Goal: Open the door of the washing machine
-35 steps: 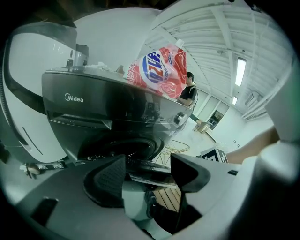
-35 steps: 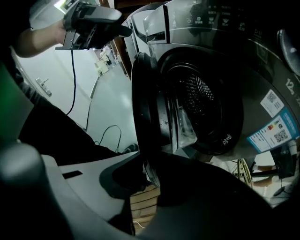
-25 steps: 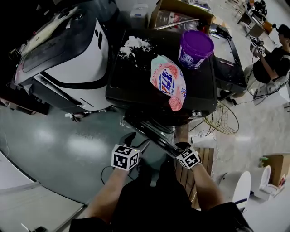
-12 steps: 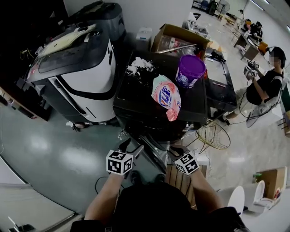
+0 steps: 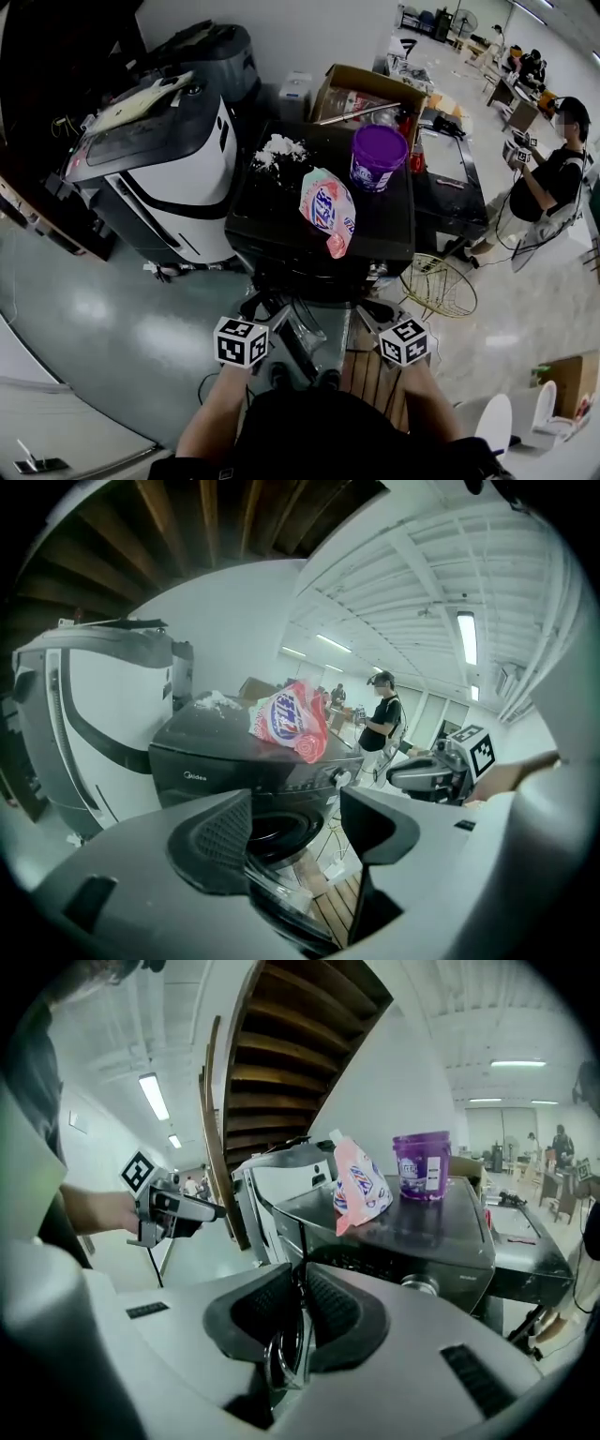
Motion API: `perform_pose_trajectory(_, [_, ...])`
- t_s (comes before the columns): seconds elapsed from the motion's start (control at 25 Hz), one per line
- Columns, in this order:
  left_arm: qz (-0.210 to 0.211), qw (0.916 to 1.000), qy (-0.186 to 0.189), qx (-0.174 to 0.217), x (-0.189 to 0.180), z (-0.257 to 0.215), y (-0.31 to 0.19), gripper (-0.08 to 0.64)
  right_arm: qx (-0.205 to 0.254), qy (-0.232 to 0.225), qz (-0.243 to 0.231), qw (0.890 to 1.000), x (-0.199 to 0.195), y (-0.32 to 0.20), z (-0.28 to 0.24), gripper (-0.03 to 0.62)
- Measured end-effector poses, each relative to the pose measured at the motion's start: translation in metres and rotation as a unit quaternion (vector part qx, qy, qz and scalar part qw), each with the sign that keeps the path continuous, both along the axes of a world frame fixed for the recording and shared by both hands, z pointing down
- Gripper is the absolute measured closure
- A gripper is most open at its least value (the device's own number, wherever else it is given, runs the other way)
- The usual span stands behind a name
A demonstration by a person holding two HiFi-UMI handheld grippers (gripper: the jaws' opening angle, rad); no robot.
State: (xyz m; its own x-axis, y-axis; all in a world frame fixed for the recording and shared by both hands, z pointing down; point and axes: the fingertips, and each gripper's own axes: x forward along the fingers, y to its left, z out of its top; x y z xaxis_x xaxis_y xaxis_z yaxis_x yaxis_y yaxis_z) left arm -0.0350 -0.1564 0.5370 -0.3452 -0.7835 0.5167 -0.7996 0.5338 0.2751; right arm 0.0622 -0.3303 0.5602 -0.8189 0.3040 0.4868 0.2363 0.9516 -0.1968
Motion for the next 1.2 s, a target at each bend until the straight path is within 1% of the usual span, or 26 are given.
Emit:
perform_pose_trajectory(0.16, [0.002, 0.9997, -0.025, 0.001, -0.001, -0.021, -0.004, 0.250, -0.010, -0.027, 0.010, 1.000, 0.001, -0.006, -0.021, 0.543])
perform_pose_trajectory(0.4, [-0.003, 0.9985, -0.054, 0.008, -0.014, -0.049, -0.004, 0.255, -0.022, -0.067, 0.031, 0.997, -0.006, -0.015, -0.060, 0.565])
perform_pose_trajectory(0.64, [-0.009, 0.9956, -0.089, 0.028, -0.029, -0.079, -0.002, 0.264, -0.014, -0.120, 0.032, 0.992, -0.018, -0.014, -0.108, 0.577])
perform_pose_trajectory(0.8, [-0.004, 0.9928, -0.110, 0.047, -0.032, -0.102, -0.006, 0.272, 0.003, -0.147, 0.031, 0.989, -0.024, -0.013, -0.135, 0.577])
perform_pose_trajectory(1.0, [0.001, 0.9923, -0.113, 0.052, -0.032, -0.107, -0.005, 0.275, 0.009, -0.153, 0.036, 0.988, -0.027, -0.011, -0.146, 0.577])
perform_pose_trajectory(1.2, [-0.001, 0.9919, -0.116, 0.051, -0.035, -0.108, -0.001, 0.279, 0.016, -0.172, 0.041, 0.984, -0.026, -0.007, -0.160, 0.577])
